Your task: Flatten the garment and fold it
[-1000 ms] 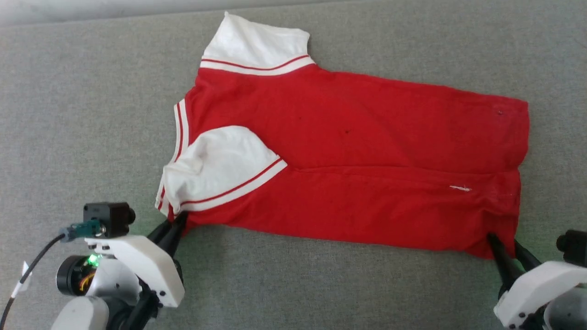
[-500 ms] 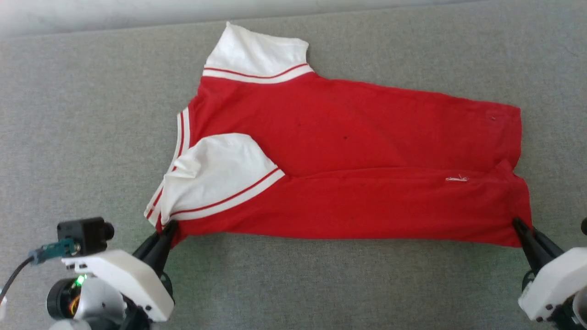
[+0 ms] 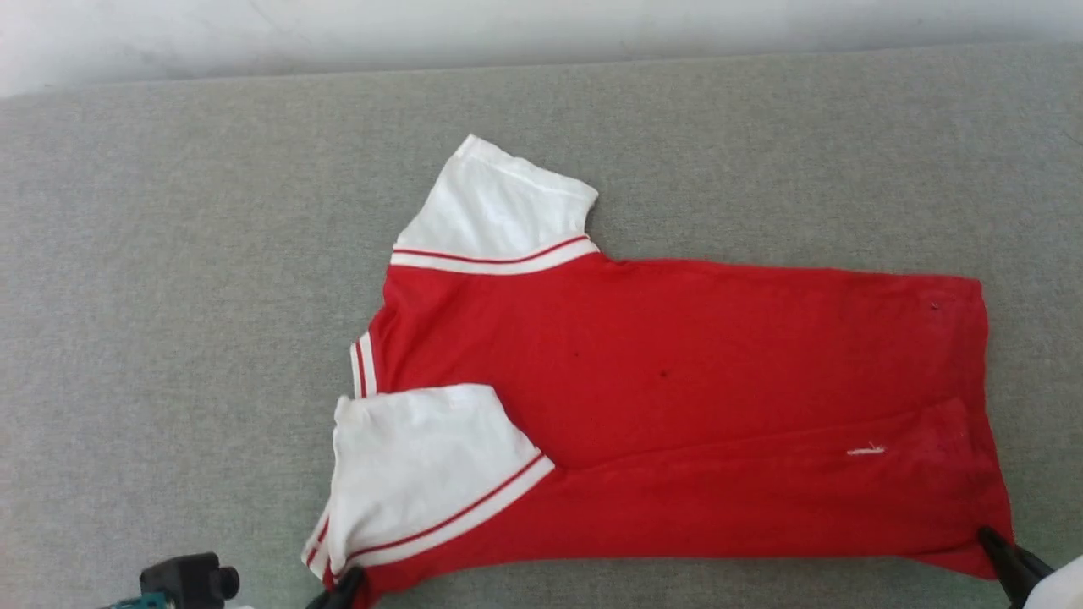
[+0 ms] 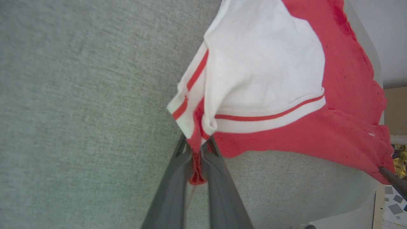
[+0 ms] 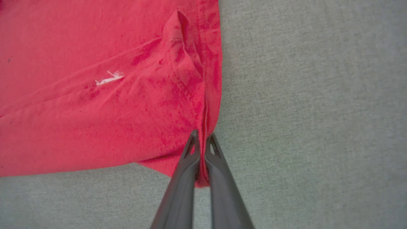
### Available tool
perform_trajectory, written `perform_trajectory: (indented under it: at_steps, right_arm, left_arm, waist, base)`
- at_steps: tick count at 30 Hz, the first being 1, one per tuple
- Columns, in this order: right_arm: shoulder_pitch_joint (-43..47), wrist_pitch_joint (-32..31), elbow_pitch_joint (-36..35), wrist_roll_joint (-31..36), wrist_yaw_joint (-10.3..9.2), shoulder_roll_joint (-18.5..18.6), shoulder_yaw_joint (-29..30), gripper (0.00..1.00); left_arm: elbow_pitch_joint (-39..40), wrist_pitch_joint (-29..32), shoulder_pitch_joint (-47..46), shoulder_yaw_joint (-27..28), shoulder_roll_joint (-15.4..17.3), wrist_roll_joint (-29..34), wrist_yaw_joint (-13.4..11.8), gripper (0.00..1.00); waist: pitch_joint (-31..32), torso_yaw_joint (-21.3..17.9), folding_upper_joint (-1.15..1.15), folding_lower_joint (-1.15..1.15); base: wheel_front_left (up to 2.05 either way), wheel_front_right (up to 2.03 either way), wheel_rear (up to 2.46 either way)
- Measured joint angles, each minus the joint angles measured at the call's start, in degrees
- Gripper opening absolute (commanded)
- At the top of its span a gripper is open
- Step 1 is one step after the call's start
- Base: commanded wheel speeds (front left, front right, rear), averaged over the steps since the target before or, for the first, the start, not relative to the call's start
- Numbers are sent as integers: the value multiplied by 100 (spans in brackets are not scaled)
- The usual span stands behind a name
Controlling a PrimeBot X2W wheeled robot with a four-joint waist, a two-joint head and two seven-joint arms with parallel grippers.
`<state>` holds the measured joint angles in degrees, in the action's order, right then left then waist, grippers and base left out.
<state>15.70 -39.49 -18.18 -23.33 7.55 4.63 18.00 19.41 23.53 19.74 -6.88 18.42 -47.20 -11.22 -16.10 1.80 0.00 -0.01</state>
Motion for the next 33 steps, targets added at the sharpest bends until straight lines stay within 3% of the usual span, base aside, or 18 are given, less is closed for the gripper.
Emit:
perform_trajectory:
  at_steps: [4, 7, 8, 9, 10, 17, 22, 27, 29, 33]
  right_arm:
    - [36, 21, 29, 59, -1, -57, 7, 0]
    - [6, 43, 82, 57, -1, -89, -90, 2]
    - [-9, 79, 89, 57, -1, -97, -140, 44]
    - [-35, 125, 98, 58, -1, -102, -169, 100]
    - [-60, 168, 100, 58, -1, -107, -187, 100]
    - [-249, 671, -204, -43, -1, 12, -361, 100]
    - [-525, 1634, -490, 282, -2, 198, -393, 100]
    - [-799, 2474, -447, 587, -2, 209, -619, 100]
    - [-927, 2702, -367, 631, -2, 190, -745, 100]
    - [-1203, 2985, -145, 725, -2, 177, -1046, 100]
  left_arm:
    - [-151, -70, -12, -68, -86, -74, 124, 0]
    - [-376, -146, -179, -110, -168, -171, 293, 25]
    - [-453, -192, -258, -116, -179, -171, 326, 48]
    - [-524, -229, -334, -115, -181, -171, 364, 81]
    - [-570, -260, -395, -113, -183, -170, 375, 100]
    - [-407, -683, -505, 169, -129, -115, 482, 100]
    - [118, -1234, -819, 559, 188, 446, 505, 100]
    - [299, -1794, -1895, 645, 459, 1243, 506, 100]
    - [258, -1816, -2455, 538, 567, 1445, 526, 100]
    - [-141, -1570, -3805, 149, 832, 1815, 802, 100]
  waist:
    - [32, 83, 0, 0]
    - [61, 122, 0, 0]
    - [75, 129, 0, 0]
    - [91, 134, 0, 0]
    - [108, 135, 0, 0]
    - [168, 47, 0, 0]
    - [98, -72, 0, 1]
    - [-91, -183, 0, 1]
    - [-195, -232, 0, 1]
    - [-452, -345, 0, 2]
  base:
    - [0, 0, 0]
    - [0, 0, 0]
    - [0, 0, 0]
    - [0, 0, 0]
    - [0, 0, 0]
    - [0, 0, 0]
    - [0, 0, 0]
    - [0, 0, 0]
    - [0, 0, 0]
    - [0, 0, 0]
